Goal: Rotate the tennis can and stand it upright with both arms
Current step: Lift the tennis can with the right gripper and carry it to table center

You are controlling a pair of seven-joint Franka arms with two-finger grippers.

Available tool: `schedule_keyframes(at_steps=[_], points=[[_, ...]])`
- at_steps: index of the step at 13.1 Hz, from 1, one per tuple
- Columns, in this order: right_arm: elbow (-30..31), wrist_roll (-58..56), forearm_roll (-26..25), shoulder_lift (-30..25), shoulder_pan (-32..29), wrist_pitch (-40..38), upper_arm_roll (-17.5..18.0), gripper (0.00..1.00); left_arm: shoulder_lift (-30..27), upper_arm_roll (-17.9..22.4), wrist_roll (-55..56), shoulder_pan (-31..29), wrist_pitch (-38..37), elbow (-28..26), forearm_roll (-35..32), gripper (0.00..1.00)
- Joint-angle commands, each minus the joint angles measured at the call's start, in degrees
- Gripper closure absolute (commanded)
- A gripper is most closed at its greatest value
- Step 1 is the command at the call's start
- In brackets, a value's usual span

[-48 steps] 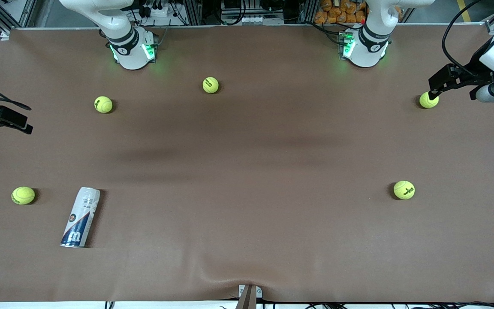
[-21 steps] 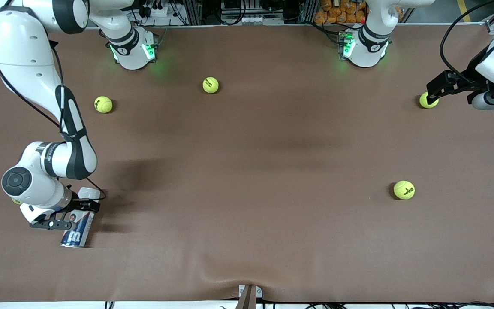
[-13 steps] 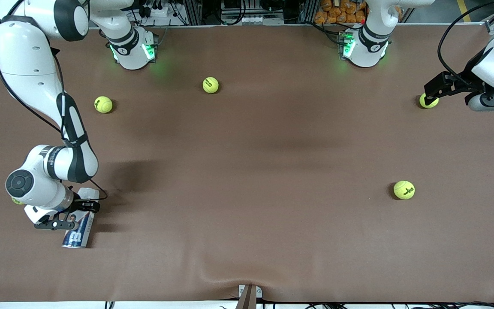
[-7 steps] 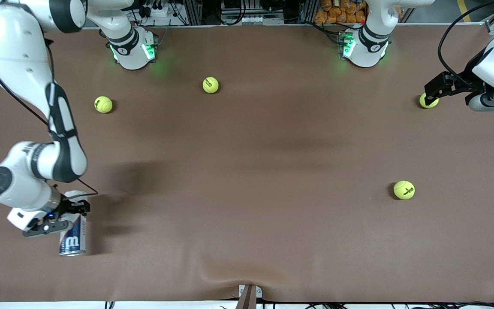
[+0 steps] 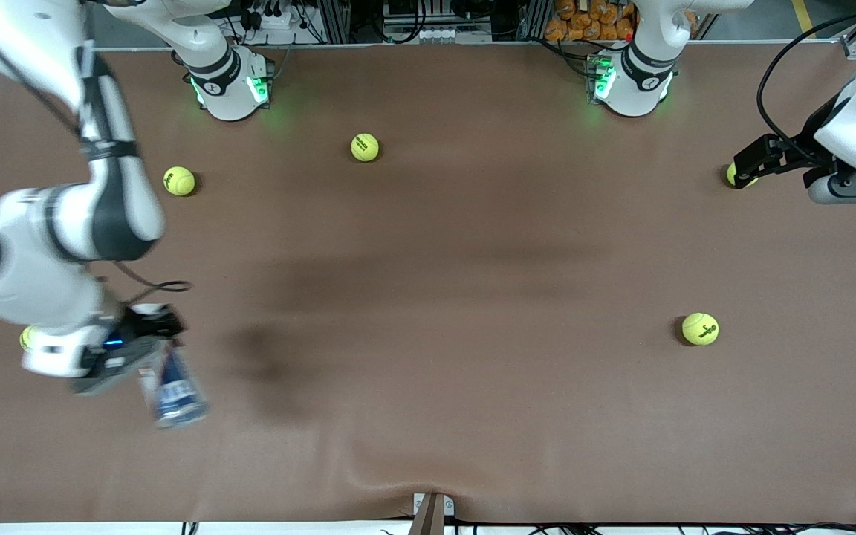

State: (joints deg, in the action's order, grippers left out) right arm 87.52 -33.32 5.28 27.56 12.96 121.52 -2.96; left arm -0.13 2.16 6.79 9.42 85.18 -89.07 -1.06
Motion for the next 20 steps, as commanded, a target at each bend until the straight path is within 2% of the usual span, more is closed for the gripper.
schedule_keyframes(at_steps=[1,2,4,7,12,13,14,15,18,20], points=[[0.90,-1.48,-0.09,2.66,7.31,6.86,2.87,0.44,0.83,-0.23,-0.02,-0.71,0.34,0.56,-1.32,0.00],[0.90,-1.57,-0.09,4.68,10.65,7.85,2.87,0.41,0.92,-0.14,-0.02,-0.89,0.34,0.56,-1.32,0.00],[-0.67,-1.66,-0.62,9.16,16.55,9.86,2.87,0.29,1.44,-0.14,-0.02,-0.98,0.34,0.48,-1.32,0.00],[-1.92,-5.51,-1.32,13.74,22.71,15.66,2.87,0.28,3.02,-0.05,0.24,-1.07,0.34,0.21,-1.40,0.00],[-1.92,-15.27,-1.50,18.14,28.34,21.74,2.78,0.28,5.57,-0.05,0.59,-1.07,0.17,-0.05,-0.53,0.00],[-2.00,-15.37,-3.32,19.10,28.44,21.92,2.78,0.28,6.36,-0.05,0.59,-0.98,0.16,-0.14,-0.53,0.00],[-2.35,-15.37,-5.52,19.90,28.35,22.62,2.78,0.25,6.81,-0.05,0.85,-0.98,0.16,-0.14,-0.26,0.00],[-2.36,-15.45,-6.15,20.16,28.35,23.93,2.78,0.01,7.33,-0.14,0.94,-0.98,0.16,-0.14,0.26,0.00],[-2.62,-14.67,-6.15,19.56,28.88,25.09,2.87,0.00,8.74,-0.05,0.94,-1.15,0.16,0.03,2.98,0.00],[-3.32,-14.31,-5.72,17.19,29.84,23.16,2.78,0.00,9.71,-0.05,0.94,-1.33,0.25,0.12,4.74,0.00]])
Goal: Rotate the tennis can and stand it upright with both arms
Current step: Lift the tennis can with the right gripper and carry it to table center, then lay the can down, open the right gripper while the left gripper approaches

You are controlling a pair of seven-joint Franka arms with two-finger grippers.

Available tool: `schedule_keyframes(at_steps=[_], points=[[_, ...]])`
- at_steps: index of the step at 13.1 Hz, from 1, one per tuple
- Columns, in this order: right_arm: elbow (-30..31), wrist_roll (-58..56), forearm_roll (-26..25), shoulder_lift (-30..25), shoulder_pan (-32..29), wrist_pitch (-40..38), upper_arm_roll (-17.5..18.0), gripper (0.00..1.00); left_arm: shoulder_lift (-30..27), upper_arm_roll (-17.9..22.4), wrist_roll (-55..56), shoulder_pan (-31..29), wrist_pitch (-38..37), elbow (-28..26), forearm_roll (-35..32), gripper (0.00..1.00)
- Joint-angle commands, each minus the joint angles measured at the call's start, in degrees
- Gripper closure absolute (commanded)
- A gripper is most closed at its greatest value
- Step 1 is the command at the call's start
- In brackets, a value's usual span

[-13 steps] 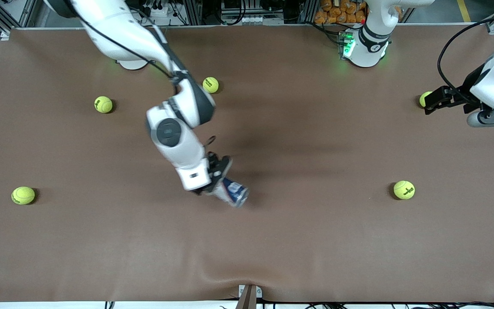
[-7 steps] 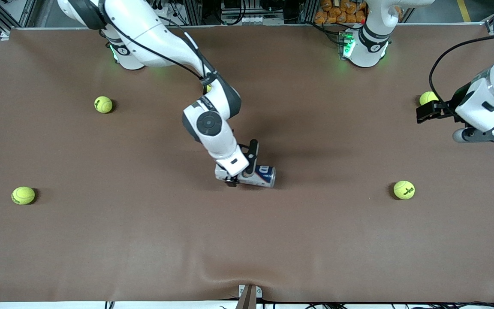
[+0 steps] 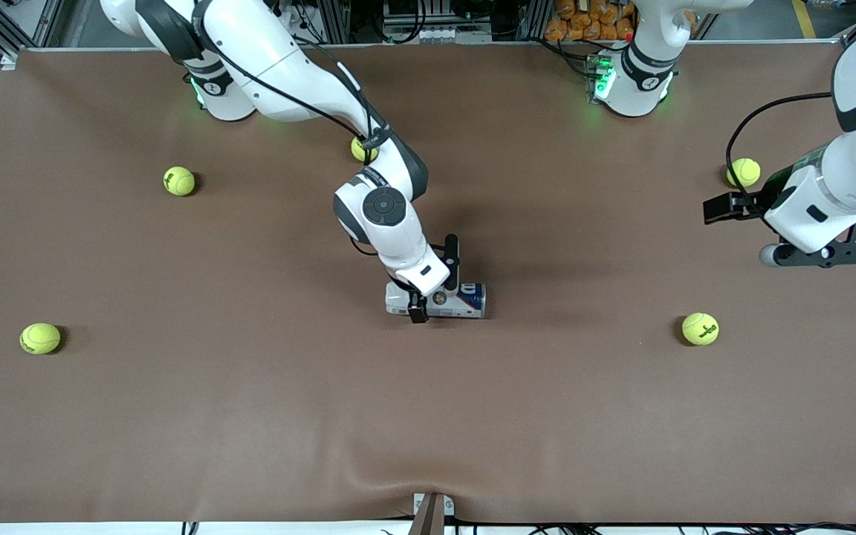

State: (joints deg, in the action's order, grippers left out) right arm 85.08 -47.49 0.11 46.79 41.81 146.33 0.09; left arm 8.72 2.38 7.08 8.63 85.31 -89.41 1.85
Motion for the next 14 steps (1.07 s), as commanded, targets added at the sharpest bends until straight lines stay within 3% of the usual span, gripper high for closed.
schedule_keyframes(at_steps=[1,6,11,14], points=[[-0.97,-0.24,0.06,-3.97,0.82,-4.63,-0.27,0.00,1.56,-0.36,0.66,-2.20,0.12,0.64,4.28,0.00],[-0.88,6.43,0.59,-15.58,-5.04,-22.65,-0.18,0.00,10.95,-0.27,0.31,-7.66,3.44,0.91,31.50,0.00],[-0.53,9.69,2.70,-21.73,-24.28,-27.58,-0.27,0.00,22.20,-1.32,-0.04,-2.93,16.35,0.55,47.06,0.00],[-0.35,13.36,2.79,-27.79,-33.08,-38.01,-0.53,0.00,29.41,-1.41,-3.80,-0.55,18.48,0.82,61.21,0.00]])
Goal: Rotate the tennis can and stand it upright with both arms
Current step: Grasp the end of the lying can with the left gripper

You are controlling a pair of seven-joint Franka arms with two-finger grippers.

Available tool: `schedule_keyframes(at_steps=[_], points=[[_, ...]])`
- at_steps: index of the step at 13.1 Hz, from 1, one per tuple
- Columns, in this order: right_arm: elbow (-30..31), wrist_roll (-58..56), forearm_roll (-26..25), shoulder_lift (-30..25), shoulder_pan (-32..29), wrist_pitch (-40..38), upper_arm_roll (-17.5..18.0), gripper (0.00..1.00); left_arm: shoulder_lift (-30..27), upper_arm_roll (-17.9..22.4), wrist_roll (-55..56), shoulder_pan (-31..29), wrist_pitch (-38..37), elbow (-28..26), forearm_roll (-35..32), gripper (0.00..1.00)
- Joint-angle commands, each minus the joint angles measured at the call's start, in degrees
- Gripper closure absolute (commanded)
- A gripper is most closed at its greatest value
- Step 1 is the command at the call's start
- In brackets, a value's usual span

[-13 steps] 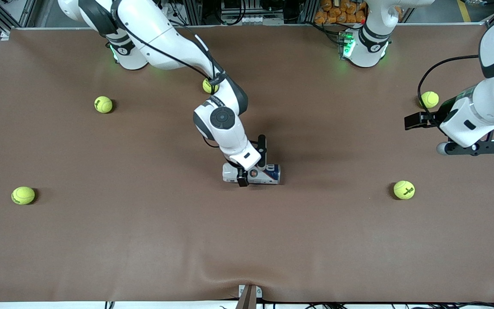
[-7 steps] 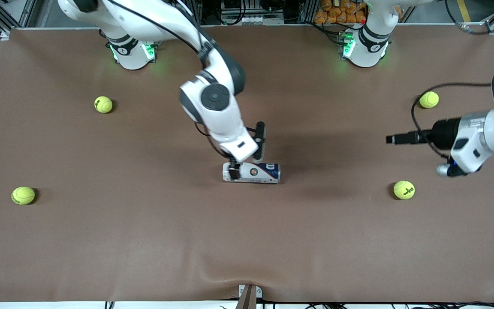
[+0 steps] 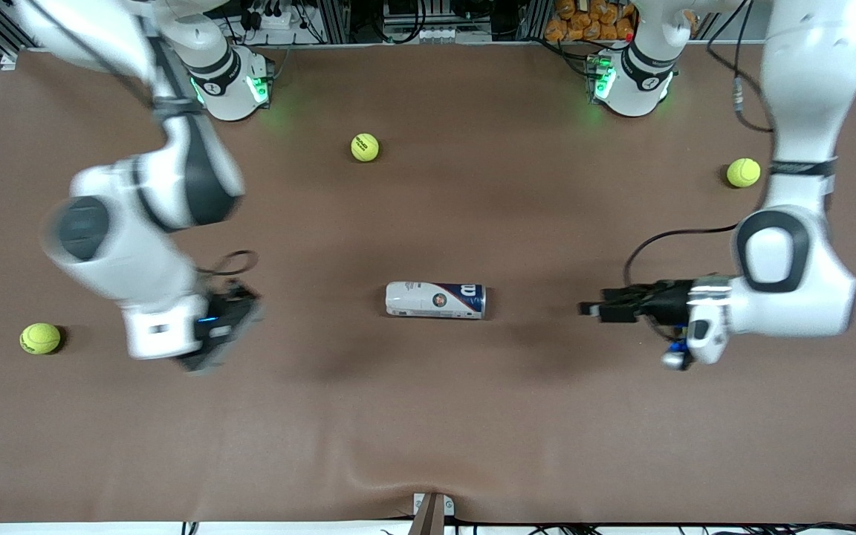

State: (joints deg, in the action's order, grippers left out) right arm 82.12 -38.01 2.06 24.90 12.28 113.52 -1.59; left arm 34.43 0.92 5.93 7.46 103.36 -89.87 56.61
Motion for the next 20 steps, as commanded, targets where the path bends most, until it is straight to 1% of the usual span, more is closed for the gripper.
schedule_keyframes(at_steps=[1,2,3,4,6,7,9,10,11,13,15,18,19,20], points=[[2.69,6.35,0.75,-7.92,-6.53,-9.59,1.06,0.00,5.28,0.05,-4.76,1.58,1.14,1.02,10.93,0.00],[3.12,8.81,0.75,-9.77,-9.78,-13.20,0.98,0.00,6.95,0.05,-5.83,2.46,2.10,1.02,13.94,0.00],[4.52,12.40,0.75,-12.40,-12.42,-15.06,0.89,0.00,8.10,0.05,-7.06,3.51,3.50,1.02,16.49,0.00],[6.80,18.35,0.75,-15.64,-14.63,-16.39,0.97,0.00,9.50,0.05,-8.90,4.83,4.65,0.93,19.21,0.00],[9.19,25.24,0.75,-20.58,-15.88,-19.02,0.89,0.00,12.75,0.05,-16.52,5.80,4.83,0.75,26.15,0.00],[9.11,29.53,0.75,-21.81,-16.23,-21.39,0.89,0.00,13.90,0.05,-19.78,6.50,4.75,0.66,27.92,0.08],[8.76,37.45,0.75,-24.10,-16.32,-25.44,0.89,0.00,14.78,0.05,-21.22,7.29,4.83,0.14,28.73,0.17],[8.23,38.01,-0.03,-24.20,-16.23,-26.58,0.97,0.00,14.87,-0.04,-21.65,7.56,4.83,-0.12,28.82,0.18],[7.18,38.01,-0.21,-24.20,-16.14,-27.21,1.06,0.00,14.96,-0.04,-22.70,7.65,4.83,-0.56,29.26,0.21],[5.60,37.49,-0.13,-24.20,-15.97,-27.65,1.50,0.00,15.58,-0.48,-25.51,7.83,4.83,-1.35,31.19,0.22],[4.10,38.09,-0.04,-24.20,-15.62,-29.40,1.59,0.00,15.93,-0.74,-26.84,8.44,4.83,-2.06,31.54,0.25],[2.17,38.01,-0.04,-23.85,-15.18,-29.50,1.50,0.00,16.54,-0.74,-29.74,8.71,4.83,-3.02,33.47,0.31],[-0.01,38.19,-0.21,-23.76,-14.74,-29.58,1.50,0.00,16.55,-0.74,-30.01,9.23,4.83,-3.11,33.74,0.35],[-0.03,38.10,-0.13,-23.67,-14.65,-29.76,1.42,0.00,16.46,-0.74,-30.01,9.32,4.83,-3.20,34.00,0.45]])
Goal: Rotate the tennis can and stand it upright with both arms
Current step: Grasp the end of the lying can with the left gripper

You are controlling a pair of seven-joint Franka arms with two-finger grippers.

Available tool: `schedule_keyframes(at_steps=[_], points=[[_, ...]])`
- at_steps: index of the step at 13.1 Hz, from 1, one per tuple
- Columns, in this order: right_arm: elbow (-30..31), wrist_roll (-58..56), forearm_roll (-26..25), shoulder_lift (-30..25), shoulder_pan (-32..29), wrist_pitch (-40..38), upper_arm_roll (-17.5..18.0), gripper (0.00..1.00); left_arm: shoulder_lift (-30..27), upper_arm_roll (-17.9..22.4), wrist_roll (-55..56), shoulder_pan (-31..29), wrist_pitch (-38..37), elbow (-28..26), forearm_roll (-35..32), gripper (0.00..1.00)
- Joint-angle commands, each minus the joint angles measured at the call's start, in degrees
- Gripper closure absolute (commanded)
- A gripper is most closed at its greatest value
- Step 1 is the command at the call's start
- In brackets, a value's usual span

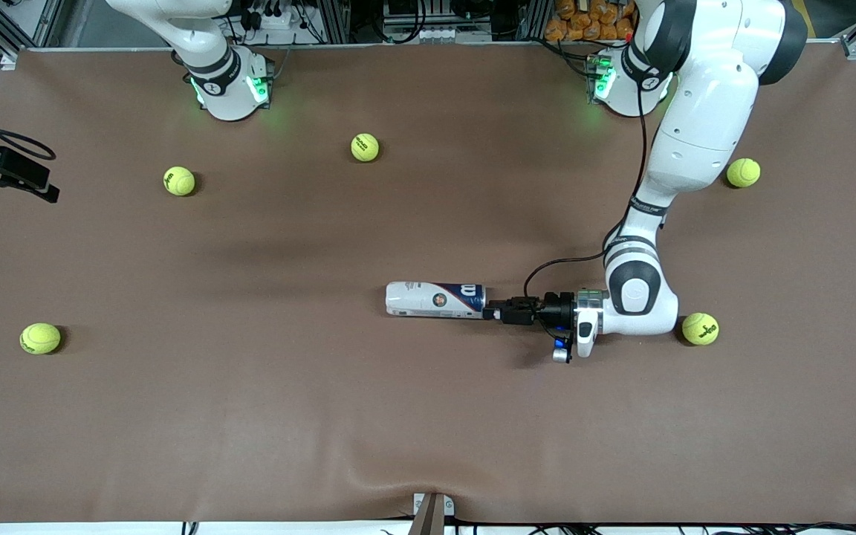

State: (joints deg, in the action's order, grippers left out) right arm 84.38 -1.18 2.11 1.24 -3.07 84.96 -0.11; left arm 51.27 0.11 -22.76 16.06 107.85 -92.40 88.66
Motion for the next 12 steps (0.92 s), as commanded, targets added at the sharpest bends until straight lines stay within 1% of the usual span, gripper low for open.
schedule_keyframes(at_steps=[1,2,3,4,5,6,8,10,11,12], points=[[-2.20,1.10,-0.35,0.08,0.61,-2.16,-0.15,0.00,-0.38,-0.02,-1.32,0.73,0.34,-0.58,2.04,0.59],[-2.29,0.49,-0.27,0.34,0.17,-2.34,-0.33,0.00,-0.38,-0.19,-1.32,1.33,0.34,-0.58,2.48,0.71],[-2.46,0.57,-0.26,0.52,-0.10,-2.52,-0.42,0.00,-0.38,-0.19,-1.32,2.12,0.43,-0.58,3.79,0.73],[-2.29,0.74,-0.70,0.34,-0.01,-3.13,-0.59,0.00,-0.56,-0.19,-1.32,3.00,1.22,-0.67,4.24,0.83],[-2.72,0.66,-2.36,0.34,-0.53,-3.66,-0.60,0.00,-0.82,-0.19,-1.32,3.27,2.01,-0.58,4.33,0.97],[-2.90,0.65,-3.59,0.34,-0.80,-3.49,-0.60,0.00,-1.00,-0.19,-1.32,3.36,2.28,-0.32,4.42,1.00],[-2.90,0.83,-3.52,0.43,-0.98,-2.96,-0.60,0.00,-2.22,-0.02,-0.10,3.45,2.54,0.47,3.63,1.00],[-2.90,0.83,-3.69,0.52,-0.63,-2.18,-0.51,0.00,-5.02,0.33,2.44,3.45,3.76,0.47,3.37,1.00],[-2.90,1.09,-3.52,0.60,-0.89,-0.34,-0.51,0.00,-6.70,0.33,5.76,3.71,4.12,0.56,1.36,1.00],[-2.73,1.09,-3.60,0.69,-0.80,0.46,-0.51,0.00,-8.37,0.33,9.28,4.32,4.21,1.08,-2.57,1.00]])
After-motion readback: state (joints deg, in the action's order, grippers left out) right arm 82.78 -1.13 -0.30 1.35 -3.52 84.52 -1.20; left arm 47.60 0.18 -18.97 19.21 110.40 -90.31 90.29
